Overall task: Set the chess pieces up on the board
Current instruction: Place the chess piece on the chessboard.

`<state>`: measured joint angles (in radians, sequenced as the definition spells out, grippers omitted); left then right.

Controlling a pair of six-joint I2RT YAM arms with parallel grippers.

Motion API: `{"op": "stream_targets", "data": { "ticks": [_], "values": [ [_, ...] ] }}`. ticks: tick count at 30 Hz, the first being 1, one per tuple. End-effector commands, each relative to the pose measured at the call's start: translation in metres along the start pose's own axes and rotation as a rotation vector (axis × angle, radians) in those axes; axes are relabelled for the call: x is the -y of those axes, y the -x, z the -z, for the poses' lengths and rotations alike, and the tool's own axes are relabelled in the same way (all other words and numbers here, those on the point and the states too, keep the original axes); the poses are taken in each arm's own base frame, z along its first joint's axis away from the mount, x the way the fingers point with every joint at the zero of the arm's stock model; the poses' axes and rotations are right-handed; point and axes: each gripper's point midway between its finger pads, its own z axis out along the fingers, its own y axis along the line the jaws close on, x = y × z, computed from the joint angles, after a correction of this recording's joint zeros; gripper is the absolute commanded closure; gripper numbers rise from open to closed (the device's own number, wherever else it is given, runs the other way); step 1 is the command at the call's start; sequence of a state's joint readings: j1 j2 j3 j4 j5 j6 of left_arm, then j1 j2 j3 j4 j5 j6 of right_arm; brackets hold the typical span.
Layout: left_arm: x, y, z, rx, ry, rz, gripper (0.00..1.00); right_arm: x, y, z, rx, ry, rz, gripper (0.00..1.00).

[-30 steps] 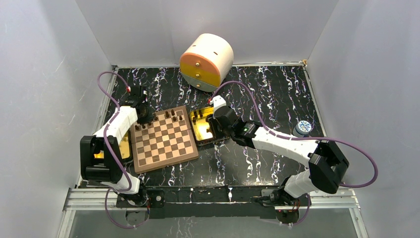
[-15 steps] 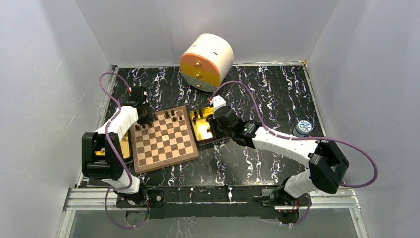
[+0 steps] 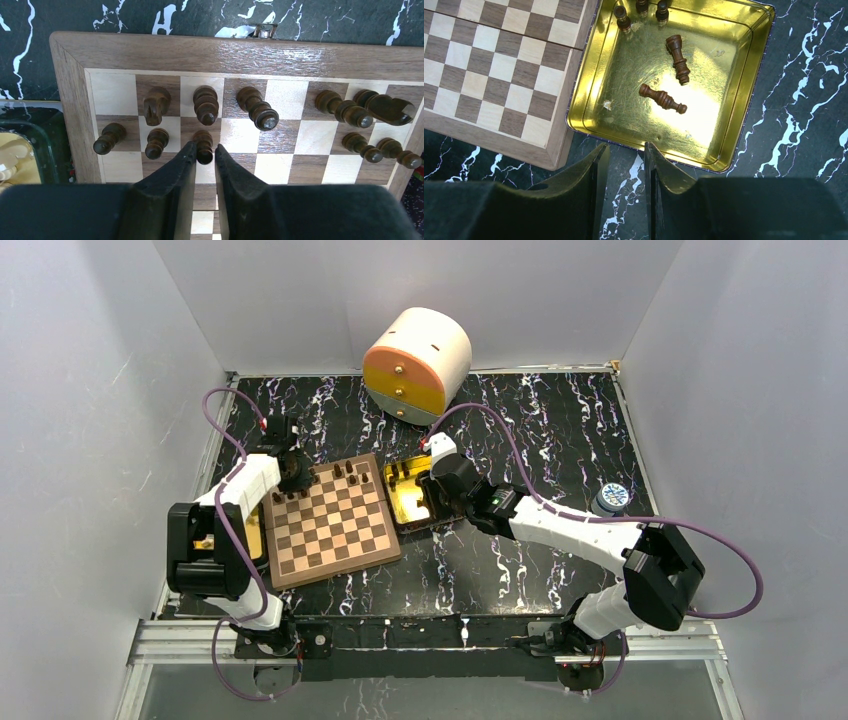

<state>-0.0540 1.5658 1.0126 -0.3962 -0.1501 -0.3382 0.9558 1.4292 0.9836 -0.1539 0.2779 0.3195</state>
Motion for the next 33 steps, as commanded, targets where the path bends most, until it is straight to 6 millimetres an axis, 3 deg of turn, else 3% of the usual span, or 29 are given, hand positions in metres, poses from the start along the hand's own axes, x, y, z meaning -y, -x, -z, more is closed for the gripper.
{"op": "stream_targets", "data": {
  "ticks": [1,11,20,27,33],
  "values": [
    [-0.008,0.0,0.001,0.003,0.03,-0.005,0.78,-0.005,0.026,0.011,0.088,0.023,-0.031,0.6],
    [-0.004,0.012,0.016,0.039,0.004,-0.004,0.71,-0.004,0.024,0.009,0.08,0.021,-0.044,0.59],
    [0.011,0.031,0.06,0.122,-0.109,-0.003,0.47,-0.007,0.039,0.003,0.081,0.026,-0.087,0.58],
    [0.028,0.006,0.083,0.103,-0.265,-0.014,0.42,-0.004,0.051,-0.034,0.074,-0.011,-0.056,0.58],
    [0.019,-0.022,0.08,0.119,-0.275,-0.022,0.42,0.006,0.062,-0.072,0.092,-0.048,-0.053,0.57]
  ]
}}
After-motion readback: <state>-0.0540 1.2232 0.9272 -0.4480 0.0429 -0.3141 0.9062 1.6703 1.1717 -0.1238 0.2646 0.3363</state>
